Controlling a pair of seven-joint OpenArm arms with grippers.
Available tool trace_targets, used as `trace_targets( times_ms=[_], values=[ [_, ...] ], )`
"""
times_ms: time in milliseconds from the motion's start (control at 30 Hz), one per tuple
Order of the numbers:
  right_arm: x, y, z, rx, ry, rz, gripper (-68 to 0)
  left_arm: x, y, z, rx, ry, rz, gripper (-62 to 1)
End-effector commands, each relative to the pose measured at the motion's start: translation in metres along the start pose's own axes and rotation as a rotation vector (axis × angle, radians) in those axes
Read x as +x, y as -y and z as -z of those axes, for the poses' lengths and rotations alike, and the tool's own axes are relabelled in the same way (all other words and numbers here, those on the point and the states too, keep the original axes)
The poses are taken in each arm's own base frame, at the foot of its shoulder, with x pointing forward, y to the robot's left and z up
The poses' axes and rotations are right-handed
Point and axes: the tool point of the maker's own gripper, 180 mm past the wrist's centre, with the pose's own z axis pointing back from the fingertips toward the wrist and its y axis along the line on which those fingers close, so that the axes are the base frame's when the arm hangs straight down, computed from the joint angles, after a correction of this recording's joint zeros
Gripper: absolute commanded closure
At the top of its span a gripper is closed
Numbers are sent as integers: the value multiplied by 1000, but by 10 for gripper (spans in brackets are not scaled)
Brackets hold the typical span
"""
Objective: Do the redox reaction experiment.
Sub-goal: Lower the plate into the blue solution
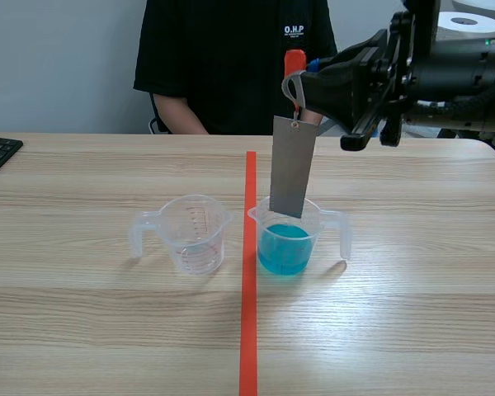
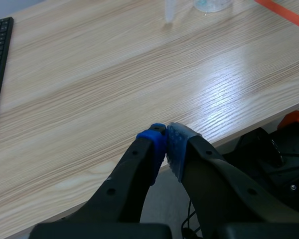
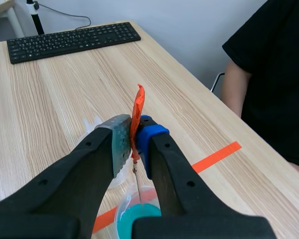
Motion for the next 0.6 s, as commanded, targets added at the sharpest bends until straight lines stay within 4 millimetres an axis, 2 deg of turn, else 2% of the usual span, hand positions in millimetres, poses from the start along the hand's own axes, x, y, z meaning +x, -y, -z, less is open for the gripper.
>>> trace_targets(
  times_ms=[0,367,567],
  values=[
    [10,0,2,9,45,-2,-15,7,-3,1,11,29,8,-27],
    [-24,8,9,-15,6,109,-15,7,-3,1,11,28,8,-27],
    [-50,9,15,-25,-27,169,-15,7,-3,1,11,28,8,-27]
  ],
)
